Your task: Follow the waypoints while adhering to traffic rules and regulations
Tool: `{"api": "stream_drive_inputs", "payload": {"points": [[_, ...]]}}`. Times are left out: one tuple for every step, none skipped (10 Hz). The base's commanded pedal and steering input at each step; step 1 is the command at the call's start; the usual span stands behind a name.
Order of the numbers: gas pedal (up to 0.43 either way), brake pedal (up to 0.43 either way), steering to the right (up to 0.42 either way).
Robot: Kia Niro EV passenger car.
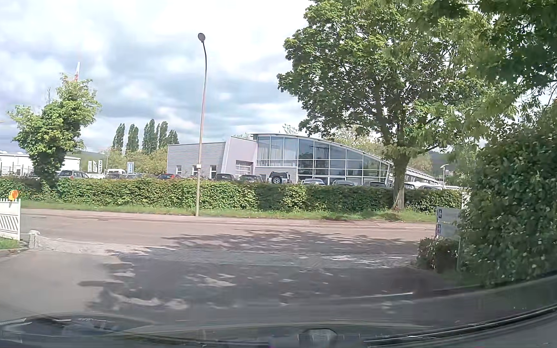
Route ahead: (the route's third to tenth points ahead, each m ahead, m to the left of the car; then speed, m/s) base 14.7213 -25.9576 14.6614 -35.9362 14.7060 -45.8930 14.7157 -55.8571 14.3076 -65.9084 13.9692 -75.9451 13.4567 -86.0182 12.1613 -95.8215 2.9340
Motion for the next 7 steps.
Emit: {"api": "stream_drive_inputs", "payload": {"points": [[0.0,0.152,0.026],[0.0,0.183,0.025],[0.0,0.189,0.019],[0.0,0.189,0.008],[0.0,0.201,0.0],[0.0,0.207,-0.01],[0.0,0.207,-0.024]]}}
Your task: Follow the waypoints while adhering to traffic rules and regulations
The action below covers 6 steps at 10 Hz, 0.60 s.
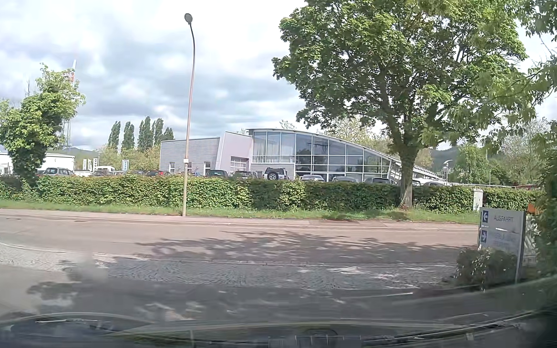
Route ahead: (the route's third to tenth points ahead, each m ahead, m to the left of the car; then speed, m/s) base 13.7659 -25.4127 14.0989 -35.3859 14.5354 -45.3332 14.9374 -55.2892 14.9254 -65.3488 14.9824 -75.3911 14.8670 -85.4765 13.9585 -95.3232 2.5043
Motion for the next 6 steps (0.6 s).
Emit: {"api": "stream_drive_inputs", "payload": {"points": [[0.0,0.207,-0.033],[0.0,0.207,-0.04],[0.0,0.195,-0.048],[0.0,0.195,-0.052],[0.0,0.195,-0.056],[0.0,0.201,-0.056]]}}
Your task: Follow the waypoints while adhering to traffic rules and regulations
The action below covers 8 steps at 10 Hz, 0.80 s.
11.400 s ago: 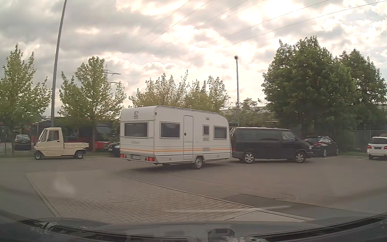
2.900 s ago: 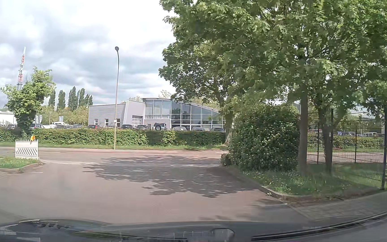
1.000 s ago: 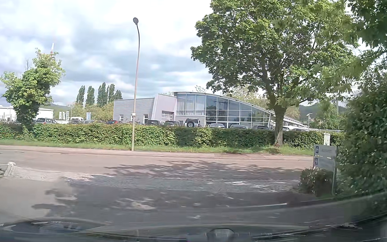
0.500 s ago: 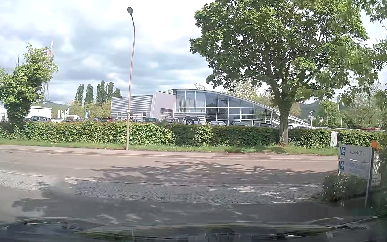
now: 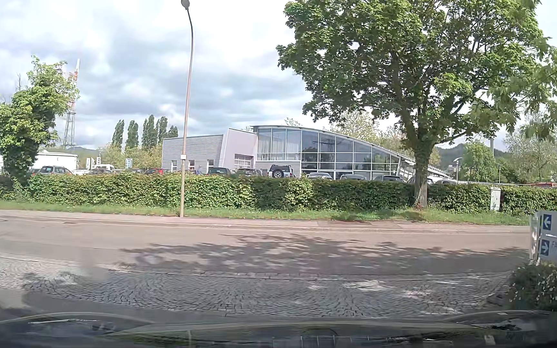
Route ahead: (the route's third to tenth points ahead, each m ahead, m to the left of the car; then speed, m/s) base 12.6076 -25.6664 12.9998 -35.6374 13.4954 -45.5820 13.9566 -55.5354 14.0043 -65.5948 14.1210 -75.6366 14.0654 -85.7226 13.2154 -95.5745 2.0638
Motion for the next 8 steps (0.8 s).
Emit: {"api": "stream_drive_inputs", "payload": {"points": [[0.0,0.195,-0.055],[0.0,0.195,-0.049],[0.0,0.189,-0.042],[0.0,0.177,-0.032],[0.0,0.159,-0.021],[0.0,0.159,-0.017],[0.0,0.159,-0.017],[0.0,0.159,-0.016]]}}
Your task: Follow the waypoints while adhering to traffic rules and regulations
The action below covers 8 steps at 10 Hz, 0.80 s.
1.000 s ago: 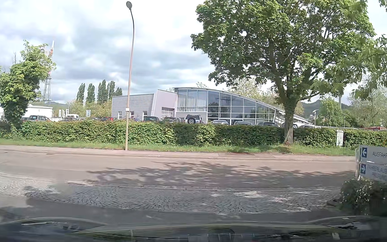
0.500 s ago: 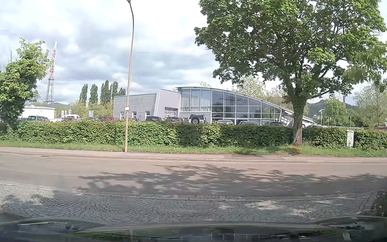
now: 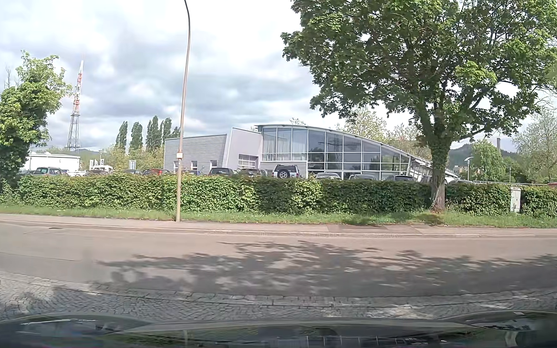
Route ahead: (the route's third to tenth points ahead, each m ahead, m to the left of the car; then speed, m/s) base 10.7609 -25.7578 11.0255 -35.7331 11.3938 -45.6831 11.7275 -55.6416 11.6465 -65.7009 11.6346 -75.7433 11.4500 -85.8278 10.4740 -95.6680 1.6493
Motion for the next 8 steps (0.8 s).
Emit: {"api": "stream_drive_inputs", "payload": {"points": [[0.0,0.159,-0.013],[0.0,0.165,-0.011],[0.0,0.159,-0.01],[0.0,0.159,-0.009],[0.0,0.165,-0.008],[0.0,0.165,-0.004],[0.0,0.165,0.0],[0.0,0.165,0.002]]}}
